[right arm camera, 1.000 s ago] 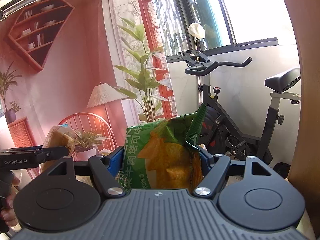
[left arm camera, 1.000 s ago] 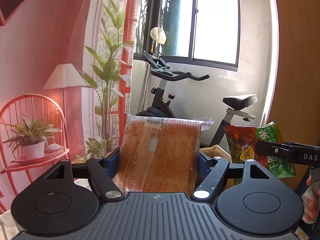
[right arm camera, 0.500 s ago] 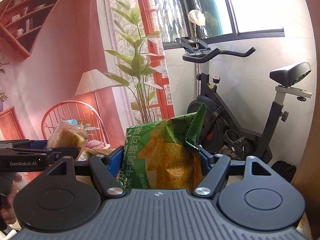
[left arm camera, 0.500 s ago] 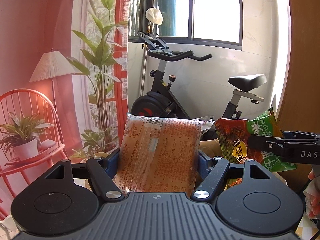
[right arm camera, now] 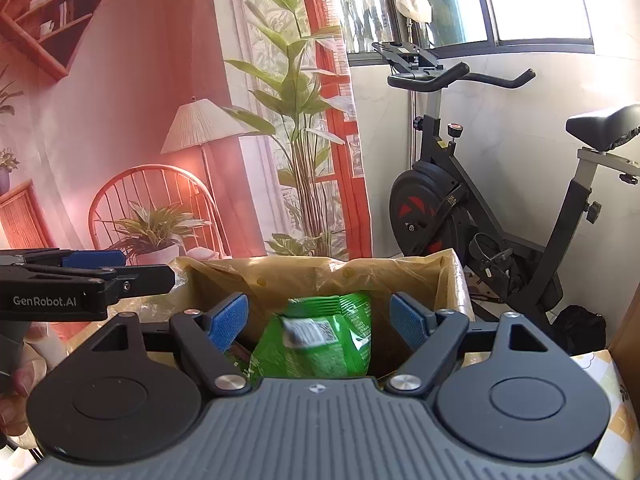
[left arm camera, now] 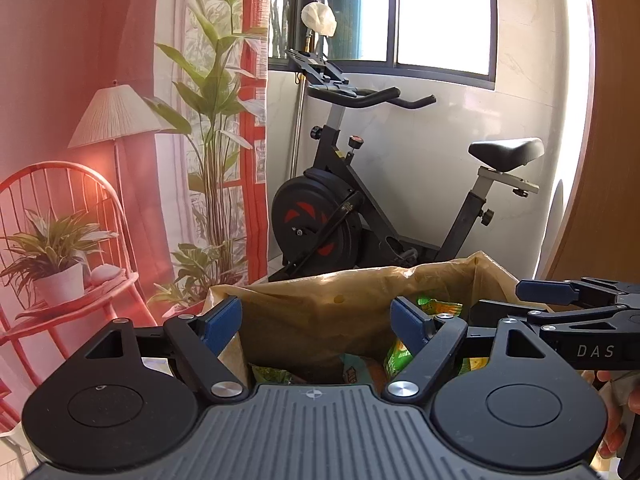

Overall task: Organize snacks
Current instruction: 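Open both tools to drop the packets into the box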

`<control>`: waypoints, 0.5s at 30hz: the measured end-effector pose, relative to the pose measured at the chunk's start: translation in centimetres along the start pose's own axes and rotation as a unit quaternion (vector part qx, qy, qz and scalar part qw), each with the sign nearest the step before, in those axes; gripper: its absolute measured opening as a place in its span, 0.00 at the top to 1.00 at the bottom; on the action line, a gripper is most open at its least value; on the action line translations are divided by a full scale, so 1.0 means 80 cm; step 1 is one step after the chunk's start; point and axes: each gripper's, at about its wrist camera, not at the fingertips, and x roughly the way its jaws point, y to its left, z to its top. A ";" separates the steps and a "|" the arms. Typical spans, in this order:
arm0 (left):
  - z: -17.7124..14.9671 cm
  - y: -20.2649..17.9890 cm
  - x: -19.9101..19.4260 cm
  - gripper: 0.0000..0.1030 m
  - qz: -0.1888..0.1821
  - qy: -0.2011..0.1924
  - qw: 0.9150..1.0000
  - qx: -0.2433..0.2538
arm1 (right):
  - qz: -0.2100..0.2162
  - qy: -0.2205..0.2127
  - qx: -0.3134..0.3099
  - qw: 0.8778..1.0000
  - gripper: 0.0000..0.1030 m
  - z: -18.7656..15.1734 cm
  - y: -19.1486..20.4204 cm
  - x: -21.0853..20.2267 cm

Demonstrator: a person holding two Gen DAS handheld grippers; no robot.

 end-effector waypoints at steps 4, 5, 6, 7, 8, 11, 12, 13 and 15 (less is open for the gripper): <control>-0.007 0.008 -0.028 0.19 0.009 -0.003 1.000 -0.004 | 0.002 -0.009 0.014 1.000 0.21 -0.006 0.001 -0.024; -0.010 0.010 -0.036 0.19 0.010 -0.003 1.000 -0.006 | 0.000 -0.011 0.014 1.000 0.21 -0.009 0.002 -0.031; -0.013 0.012 -0.042 0.19 0.011 -0.003 1.000 -0.007 | -0.002 -0.013 0.015 1.000 0.20 -0.012 0.004 -0.037; -0.018 0.016 -0.052 0.19 0.013 -0.003 1.000 -0.010 | -0.005 -0.014 0.015 1.000 0.19 -0.016 0.005 -0.043; -0.023 0.020 -0.060 0.19 0.014 -0.002 1.000 -0.012 | -0.007 -0.016 0.017 1.000 0.17 -0.020 0.006 -0.049; -0.045 0.034 -0.084 0.19 0.018 0.003 1.000 -0.023 | 0.002 -0.028 0.023 0.999 0.16 -0.039 0.008 -0.070; -0.054 0.039 -0.092 0.19 0.020 0.005 0.999 -0.026 | 0.007 -0.032 0.023 0.999 0.16 -0.045 0.008 -0.076; -0.064 0.042 -0.098 0.19 0.024 0.007 0.999 -0.029 | 0.012 -0.035 0.021 0.999 0.15 -0.052 0.010 -0.082; -0.085 0.051 -0.108 0.19 0.031 0.013 0.999 -0.039 | 0.021 -0.042 0.014 0.999 0.12 -0.068 0.012 -0.095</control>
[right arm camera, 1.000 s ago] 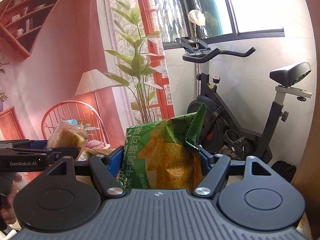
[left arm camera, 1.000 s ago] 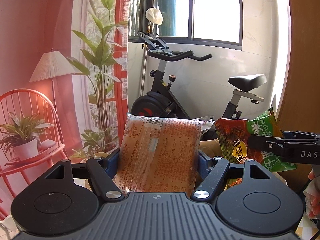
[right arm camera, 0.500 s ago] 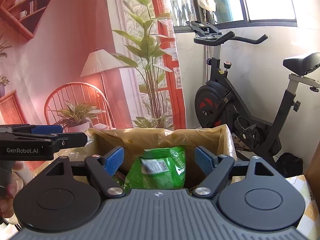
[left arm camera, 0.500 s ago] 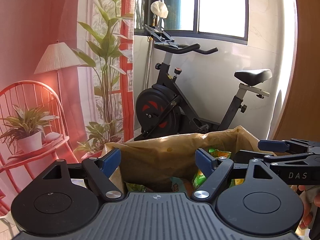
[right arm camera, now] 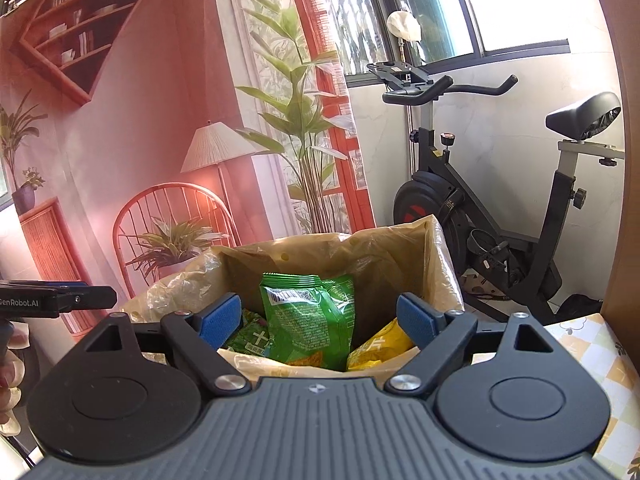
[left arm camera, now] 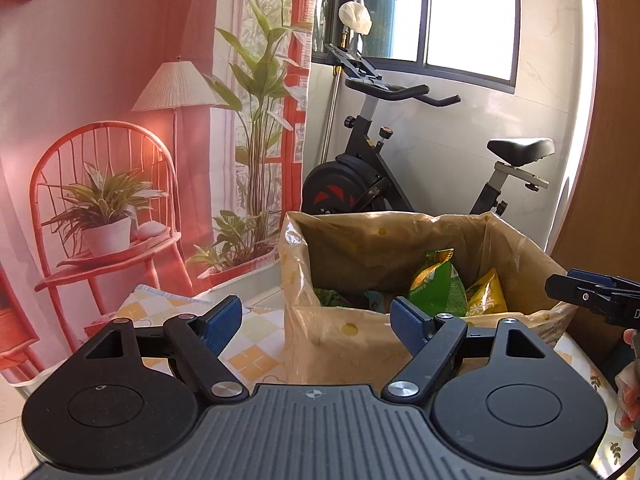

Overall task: Organize snacks
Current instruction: 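Open both tools to drop the packets into the box, then withdraw both tools and lower them to the snack pile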

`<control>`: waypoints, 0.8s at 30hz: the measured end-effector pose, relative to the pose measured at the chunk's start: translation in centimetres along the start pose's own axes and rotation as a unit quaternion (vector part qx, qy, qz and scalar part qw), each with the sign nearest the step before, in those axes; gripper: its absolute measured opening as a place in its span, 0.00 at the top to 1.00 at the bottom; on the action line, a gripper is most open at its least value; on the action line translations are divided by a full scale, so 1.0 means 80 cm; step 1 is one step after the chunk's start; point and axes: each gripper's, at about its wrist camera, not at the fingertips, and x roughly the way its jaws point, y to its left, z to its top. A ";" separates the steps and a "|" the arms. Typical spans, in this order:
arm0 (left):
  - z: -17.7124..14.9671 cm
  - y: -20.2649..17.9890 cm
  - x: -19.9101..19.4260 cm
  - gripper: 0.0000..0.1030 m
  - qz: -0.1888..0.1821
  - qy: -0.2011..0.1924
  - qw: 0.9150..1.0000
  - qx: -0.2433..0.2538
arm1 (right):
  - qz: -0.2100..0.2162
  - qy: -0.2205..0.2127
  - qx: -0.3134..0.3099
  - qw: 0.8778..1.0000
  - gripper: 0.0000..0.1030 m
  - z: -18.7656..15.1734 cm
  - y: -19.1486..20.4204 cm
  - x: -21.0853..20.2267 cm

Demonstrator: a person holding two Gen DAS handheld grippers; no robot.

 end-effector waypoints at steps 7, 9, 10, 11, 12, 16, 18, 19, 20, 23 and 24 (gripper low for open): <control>-0.067 0.032 -0.006 0.21 0.030 0.038 0.997 -0.066 | 0.005 -0.007 -0.022 1.000 0.10 -0.058 0.001 -0.024; -0.085 0.042 -0.003 0.23 0.027 0.050 0.994 -0.098 | 0.006 0.002 -0.013 1.000 0.13 -0.074 -0.005 -0.024; -0.092 0.045 -0.001 0.25 0.028 0.055 0.993 -0.105 | 0.006 0.010 -0.009 1.000 0.18 -0.082 -0.007 -0.023; -0.099 0.046 0.002 0.27 0.030 0.061 0.992 -0.107 | 0.006 0.018 -0.007 1.000 0.21 -0.090 -0.010 -0.021; -0.105 0.047 0.004 0.27 0.036 0.065 0.991 -0.107 | 0.002 0.030 -0.004 1.000 0.25 -0.101 -0.012 -0.020; -0.124 0.053 0.013 0.31 0.050 0.086 0.988 -0.115 | 0.004 0.067 0.021 0.997 0.39 -0.131 -0.024 -0.013; -0.131 0.051 0.015 0.31 0.056 0.090 0.989 -0.107 | 0.007 0.082 0.042 0.996 0.43 -0.143 -0.035 -0.009; -0.133 0.050 0.016 0.31 0.057 0.091 0.989 -0.105 | 0.004 0.086 0.043 0.995 0.44 -0.146 -0.038 -0.007; -0.134 0.049 0.018 0.31 0.057 0.092 0.989 -0.104 | 0.002 0.091 0.043 0.995 0.45 -0.149 -0.040 -0.005; -0.141 0.040 0.024 0.31 0.070 0.092 0.990 -0.084 | -0.008 0.133 0.025 0.991 0.48 -0.158 -0.041 0.012; -0.143 0.038 0.026 0.31 0.075 0.092 0.990 -0.076 | -0.006 0.148 0.017 0.989 0.48 -0.161 -0.041 0.019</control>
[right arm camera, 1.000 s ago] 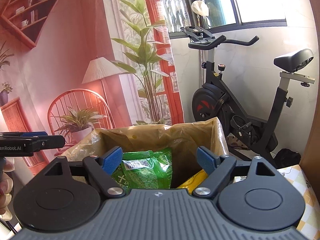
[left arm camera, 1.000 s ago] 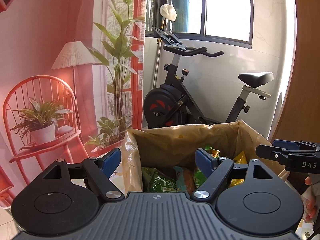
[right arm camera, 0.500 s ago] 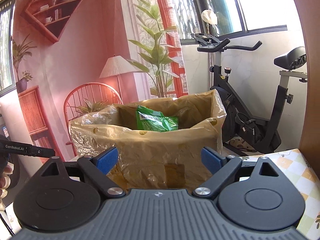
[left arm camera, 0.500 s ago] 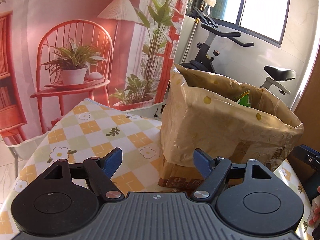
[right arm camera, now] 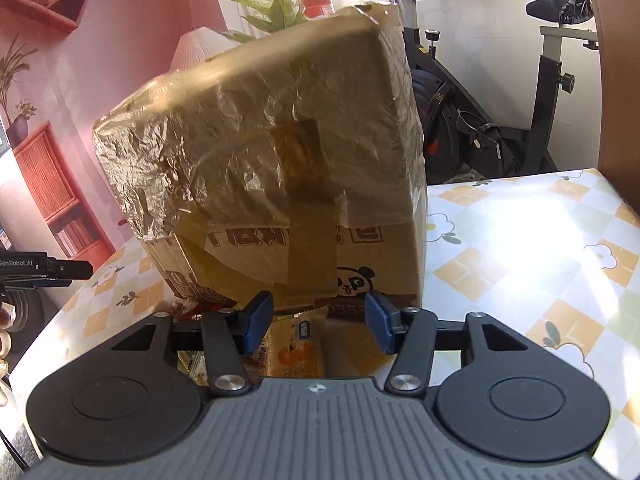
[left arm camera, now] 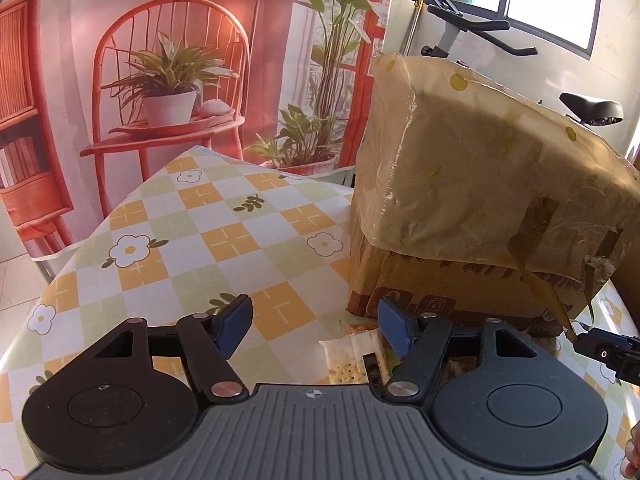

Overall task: Organize snacks
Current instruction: 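Withdraw both tools and lower them to the snack pile, then grasp the orange wafer bar with right tool while left tool grasps white cracker packet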

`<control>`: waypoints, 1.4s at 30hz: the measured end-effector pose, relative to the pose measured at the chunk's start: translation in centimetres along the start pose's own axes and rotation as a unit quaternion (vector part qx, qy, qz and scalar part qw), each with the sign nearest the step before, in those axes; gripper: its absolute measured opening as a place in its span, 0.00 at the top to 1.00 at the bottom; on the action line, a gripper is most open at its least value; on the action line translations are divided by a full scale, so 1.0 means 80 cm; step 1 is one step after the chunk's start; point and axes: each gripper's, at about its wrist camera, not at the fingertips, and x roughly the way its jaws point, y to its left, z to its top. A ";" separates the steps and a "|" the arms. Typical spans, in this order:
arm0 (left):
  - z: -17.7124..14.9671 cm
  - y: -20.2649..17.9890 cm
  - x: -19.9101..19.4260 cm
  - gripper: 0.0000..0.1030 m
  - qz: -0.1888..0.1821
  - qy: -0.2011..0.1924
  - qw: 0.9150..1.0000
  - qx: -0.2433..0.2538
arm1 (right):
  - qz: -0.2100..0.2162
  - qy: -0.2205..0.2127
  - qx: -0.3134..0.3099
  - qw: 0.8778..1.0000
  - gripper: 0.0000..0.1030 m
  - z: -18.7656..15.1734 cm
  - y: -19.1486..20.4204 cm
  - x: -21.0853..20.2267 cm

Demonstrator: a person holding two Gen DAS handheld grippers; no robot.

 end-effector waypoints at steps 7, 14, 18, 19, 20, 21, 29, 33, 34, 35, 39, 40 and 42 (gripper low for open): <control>-0.018 -0.008 0.020 0.31 -0.019 0.027 0.999 0.000 | 0.016 0.040 -0.056 0.998 0.48 -0.020 0.022 0.037; -0.034 -0.023 0.042 0.31 -0.043 0.054 0.998 0.004 | 0.012 0.039 -0.045 0.998 0.52 -0.037 0.019 0.053; -0.041 -0.031 0.053 0.31 -0.046 0.068 0.997 0.015 | 0.020 0.033 -0.031 0.999 0.53 -0.048 0.011 0.053; -0.043 -0.034 0.055 0.31 -0.045 0.071 0.996 0.016 | 0.022 0.031 -0.029 0.999 0.54 -0.049 0.010 0.053; -0.045 -0.035 0.058 0.31 -0.045 0.074 0.996 0.017 | 0.023 0.030 -0.027 0.999 0.54 -0.047 0.010 0.055; -0.047 -0.037 0.061 0.31 -0.045 0.078 0.996 0.017 | 0.023 0.029 -0.026 0.999 0.54 -0.048 0.011 0.055; -0.061 -0.037 0.075 0.28 -0.048 0.082 0.995 0.004 | 0.030 0.023 -0.022 0.999 0.55 -0.050 0.006 0.053; -0.062 -0.029 0.074 0.28 -0.044 0.079 0.996 -0.007 | 0.030 0.022 -0.022 0.999 0.55 -0.050 0.007 0.052; -0.061 -0.027 0.074 0.28 -0.044 0.079 0.996 -0.013 | 0.030 0.022 -0.022 0.999 0.55 -0.051 0.007 0.052; -0.061 -0.025 0.074 0.28 -0.045 0.078 0.996 -0.015 | 0.030 0.021 -0.022 0.999 0.55 -0.051 0.007 0.052; -0.061 -0.026 0.072 0.29 -0.028 0.066 0.997 -0.001 | 0.030 0.021 -0.021 0.999 0.55 -0.050 0.007 0.052; -0.061 -0.024 0.072 0.29 -0.029 0.065 0.997 -0.004 | 0.030 0.021 -0.021 0.999 0.55 -0.050 0.007 0.052; -0.062 -0.022 0.072 0.29 -0.029 0.064 0.997 -0.008 | 0.028 0.021 -0.023 0.999 0.55 -0.051 0.008 0.052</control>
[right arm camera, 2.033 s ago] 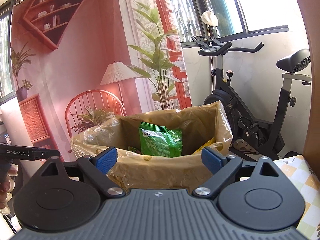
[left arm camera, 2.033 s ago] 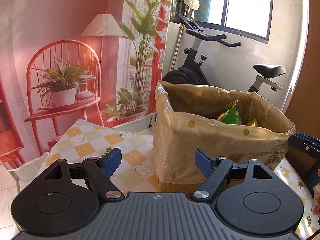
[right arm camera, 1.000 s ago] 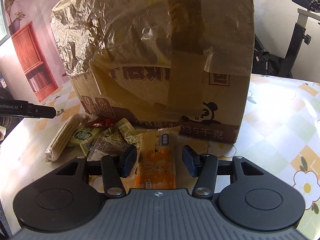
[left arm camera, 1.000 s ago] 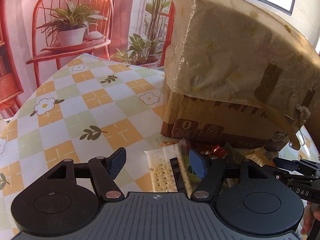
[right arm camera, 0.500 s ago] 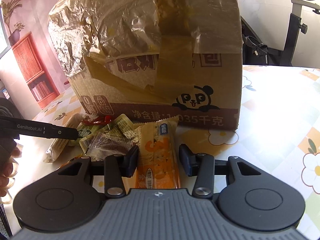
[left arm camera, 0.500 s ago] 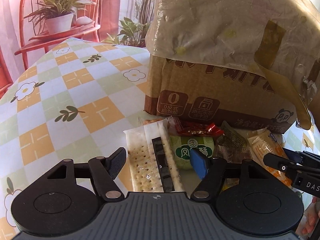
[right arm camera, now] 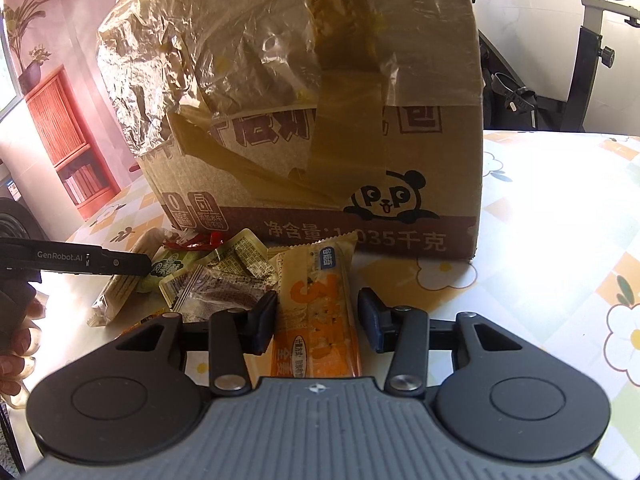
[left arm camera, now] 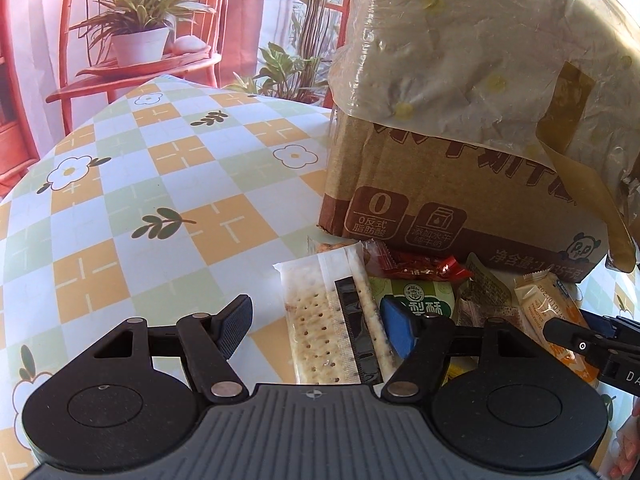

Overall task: Organize snacks
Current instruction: 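Grasp the orange wafer bar with right tool while left tool grasps white cracker packet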

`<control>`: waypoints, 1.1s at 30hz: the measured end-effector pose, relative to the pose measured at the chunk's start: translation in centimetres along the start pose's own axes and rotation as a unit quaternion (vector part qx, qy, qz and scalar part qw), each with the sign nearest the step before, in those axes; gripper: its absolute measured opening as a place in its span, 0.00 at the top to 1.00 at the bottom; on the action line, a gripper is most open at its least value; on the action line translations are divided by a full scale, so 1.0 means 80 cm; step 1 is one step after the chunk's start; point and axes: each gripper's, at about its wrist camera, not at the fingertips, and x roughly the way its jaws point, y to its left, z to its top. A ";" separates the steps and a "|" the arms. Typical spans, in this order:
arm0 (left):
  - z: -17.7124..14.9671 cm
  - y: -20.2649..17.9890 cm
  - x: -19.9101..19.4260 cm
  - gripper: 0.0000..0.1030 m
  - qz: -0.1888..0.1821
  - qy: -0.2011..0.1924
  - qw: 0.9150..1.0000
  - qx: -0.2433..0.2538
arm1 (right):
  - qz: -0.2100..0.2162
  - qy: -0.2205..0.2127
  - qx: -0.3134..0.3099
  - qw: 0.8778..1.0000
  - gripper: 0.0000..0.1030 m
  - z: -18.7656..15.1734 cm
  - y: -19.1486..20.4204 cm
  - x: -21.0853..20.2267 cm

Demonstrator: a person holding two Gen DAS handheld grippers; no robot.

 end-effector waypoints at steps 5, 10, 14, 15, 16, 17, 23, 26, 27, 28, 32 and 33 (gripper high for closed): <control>-0.001 0.006 0.000 0.29 0.005 0.002 1.000 -0.012 | -0.006 0.001 0.001 1.000 0.56 0.000 0.002 0.000; -0.009 0.001 -0.007 0.29 0.010 0.007 1.000 -0.005 | -0.057 0.027 0.003 0.998 0.61 0.006 0.009 -0.007; -0.016 -0.007 -0.010 0.30 0.019 0.007 1.000 0.013 | -0.058 0.040 0.017 0.997 0.61 0.005 0.005 -0.016; -0.016 -0.006 -0.012 0.31 0.019 0.007 1.000 0.011 | -0.062 0.040 0.020 0.997 0.61 0.004 0.004 -0.018; -0.016 -0.006 -0.013 0.37 0.015 0.007 1.000 0.009 | -0.064 0.039 0.025 0.997 0.61 0.003 0.003 -0.019; -0.016 -0.006 -0.016 0.50 0.007 0.007 1.000 0.011 | -0.065 0.036 0.031 0.997 0.61 0.003 0.002 -0.019; -0.016 0.001 -0.032 0.52 0.002 0.001 1.000 0.005 | -0.071 0.025 0.047 0.996 0.61 -0.001 0.003 -0.020; -0.012 0.004 -0.043 0.52 -0.002 -0.007 1.000 0.002 | -0.070 0.025 0.047 0.996 0.61 -0.003 0.003 -0.023; -0.012 0.004 -0.046 0.52 -0.004 -0.007 1.000 0.001 | -0.068 0.025 0.046 0.996 0.61 -0.004 0.003 -0.024; -0.012 0.003 -0.049 0.52 -0.004 -0.009 1.000 0.003 | -0.068 0.024 0.048 0.996 0.62 -0.005 0.003 -0.026; -0.012 -0.003 -0.063 0.52 -0.005 -0.018 1.000 0.011 | -0.069 0.021 0.062 0.995 0.62 -0.011 0.000 -0.037; -0.011 -0.005 -0.068 0.52 -0.005 -0.021 1.000 0.013 | -0.069 0.019 0.065 0.995 0.62 -0.013 -0.001 -0.041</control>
